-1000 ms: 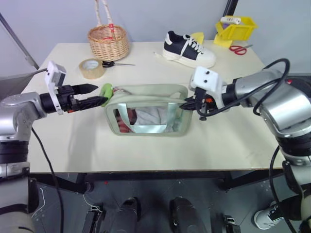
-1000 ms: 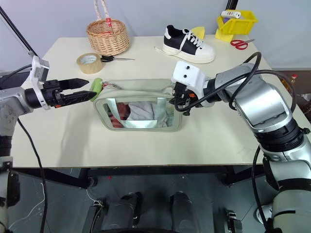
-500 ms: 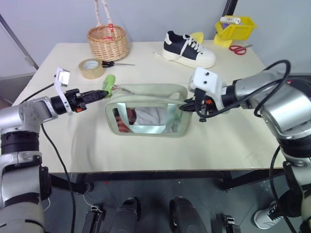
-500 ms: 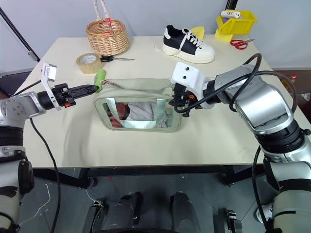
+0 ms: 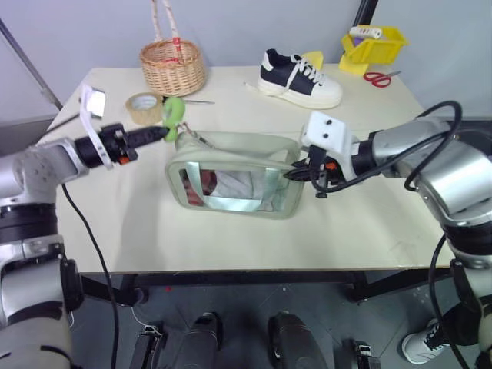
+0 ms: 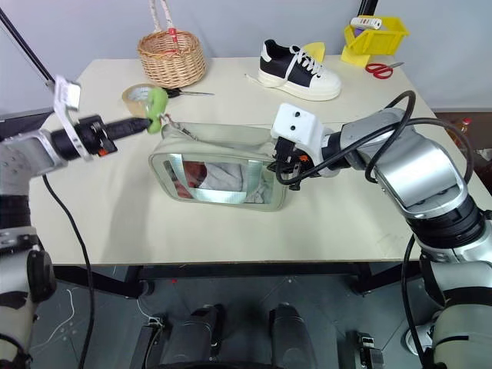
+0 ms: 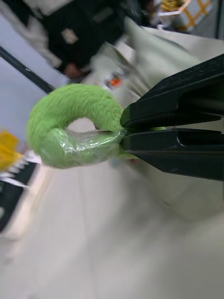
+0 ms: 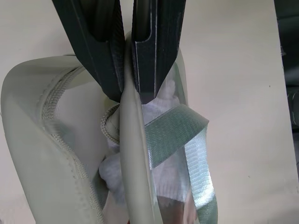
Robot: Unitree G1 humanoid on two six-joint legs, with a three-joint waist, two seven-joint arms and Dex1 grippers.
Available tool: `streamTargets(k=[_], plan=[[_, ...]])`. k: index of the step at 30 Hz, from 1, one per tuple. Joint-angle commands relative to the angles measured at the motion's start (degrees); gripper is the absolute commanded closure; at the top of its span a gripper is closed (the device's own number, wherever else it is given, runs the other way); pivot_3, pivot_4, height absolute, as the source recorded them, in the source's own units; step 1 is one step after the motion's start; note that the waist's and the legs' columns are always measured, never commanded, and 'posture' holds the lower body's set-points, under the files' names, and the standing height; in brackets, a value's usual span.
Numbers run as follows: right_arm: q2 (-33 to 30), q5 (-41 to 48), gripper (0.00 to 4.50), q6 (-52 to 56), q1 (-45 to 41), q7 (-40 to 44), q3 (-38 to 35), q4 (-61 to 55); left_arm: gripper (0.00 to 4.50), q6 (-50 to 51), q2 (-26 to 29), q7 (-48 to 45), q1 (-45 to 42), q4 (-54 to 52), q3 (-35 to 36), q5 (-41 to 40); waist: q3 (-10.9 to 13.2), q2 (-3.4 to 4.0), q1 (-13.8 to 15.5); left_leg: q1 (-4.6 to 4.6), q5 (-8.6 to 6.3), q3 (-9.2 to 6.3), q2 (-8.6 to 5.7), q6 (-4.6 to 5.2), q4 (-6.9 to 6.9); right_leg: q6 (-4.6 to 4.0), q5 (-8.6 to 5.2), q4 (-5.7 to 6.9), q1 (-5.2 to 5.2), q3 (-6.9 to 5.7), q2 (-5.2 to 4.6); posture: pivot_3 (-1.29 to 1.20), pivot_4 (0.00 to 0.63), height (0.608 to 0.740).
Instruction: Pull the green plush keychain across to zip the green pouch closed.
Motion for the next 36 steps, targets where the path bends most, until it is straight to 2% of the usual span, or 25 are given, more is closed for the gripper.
streamTargets(k=[1,3,7,11,16,17,21,25,28,31,36], plan=[[-0.5,0.7,4.50,0.0,0.0,-0.4,-1.4,-1.6,4.44,6.2,-0.1,-1.2,-1.7,-7.9,0.8,-6.9,0.0,0.00,0.0,0.00,0.00,0.02,-0.01,0.00,0.00,0.01,0.00,0.00,0.01,0.01,-0.03,0.00,0.150,0.695],[-0.4,0.7,4.50,0.0,-0.1,-0.7,-1.3,-1.4,4.44,7.4,-0.8,-2.2,0.4,-13.3,-2.2,-8.4,0.0,0.00,0.0,0.00,0.00,0.03,-0.01,0.00,-0.01,0.02,-0.01,-0.01,0.01,0.03,-0.05,0.00,0.150,0.695],[-0.4,0.5,4.50,-0.4,-0.2,-0.9,-1.1,-1.2,4.44,3.3,-0.3,-4.2,4.8,-18.3,-10.1,-4.3,0.0,0.01,-0.1,0.02,0.00,0.03,0.01,0.00,-0.02,0.01,-0.01,0.02,0.01,0.04,0.00,0.00,0.150,0.695],[-0.5,0.6,4.50,0.0,-0.5,-1.2,-1.3,-1.5,3.02,0.8,0.4,-4.1,3.7,-13.6,-12.4,-1.0,0.0,0.00,0.0,0.02,0.00,0.03,-0.01,0.00,0.01,0.00,0.00,0.02,0.01,0.04,0.03,0.00,0.150,0.695],[-0.5,0.8,4.50,0.4,-0.2,-1.9,-1.8,-1.6,0.31,-3.1,0.9,-4.7,1.1,-7.7,-11.1,1.2,0.0,0.00,0.0,0.02,0.00,0.04,-0.03,0.00,0.01,0.00,0.00,0.02,0.01,0.04,0.02,0.00,0.150,0.695],[-0.5,0.9,4.50,0.4,-0.2,-2.1,-1.8,-1.6,0.06,-3.2,1.1,-4.9,0.7,-6.7,-10.6,1.2,0.0,0.00,0.0,0.02,0.00,0.04,-0.03,0.00,0.01,0.00,0.00,0.02,0.01,0.04,0.02,0.00,0.150,0.695],[-0.4,1.2,4.50,0.5,0.0,-2.5,-2.1,-1.7,0.06,-5.5,5.4,-9.3,1.8,-5.7,-9.2,1.3,0.0,0.00,-0.1,0.02,0.00,0.04,-0.03,0.00,0.00,0.00,0.00,0.02,0.00,0.04,0.03,0.00,0.150,0.695],[-0.7,1.5,4.50,0.1,0.1,-2.7,-2.1,-1.6,0.06,-6.6,11.0,-16.8,8.6,-9.2,-9.1,0.4,0.0,0.01,-0.3,0.02,0.00,0.06,0.03,0.00,-0.10,0.00,-0.01,-0.01,-0.03,0.06,0.02,0.00,0.150,0.695],[-0.8,1.7,4.50,-0.3,-0.1,-2.6,-2.2,-1.3,0.06,-11.5,11.1,-17.1,12.0,-10.1,-11.0,4.0,0.0,0.01,0.2,0.02,0.00,0.04,0.04,0.00,-0.07,-0.01,-0.01,-0.02,-0.01,0.05,0.00,0.00,0.150,0.695],[-0.6,1.7,4.50,-0.7,-0.6,-2.6,-2.1,-1.0,0.92,-16.4,8.4,-14.4,12.9,-9.0,-13.8,8.6,0.0,0.01,0.5,0.02,0.03,0.02,0.02,0.04,0.04,-0.02,0.00,-0.02,0.07,0.03,-0.02,0.00,0.150,0.695],[-0.7,2.2,4.50,-0.3,-1.0,-2.3,-2.6,-1.4,3.49,-19.4,4.9,-13.8,11.9,-8.3,-14.3,10.0,0.0,0.00,0.1,0.01,0.03,0.03,0.00,0.06,0.06,-0.01,0.00,-0.02,0.07,0.02,-0.02,0.00,0.150,0.695]])
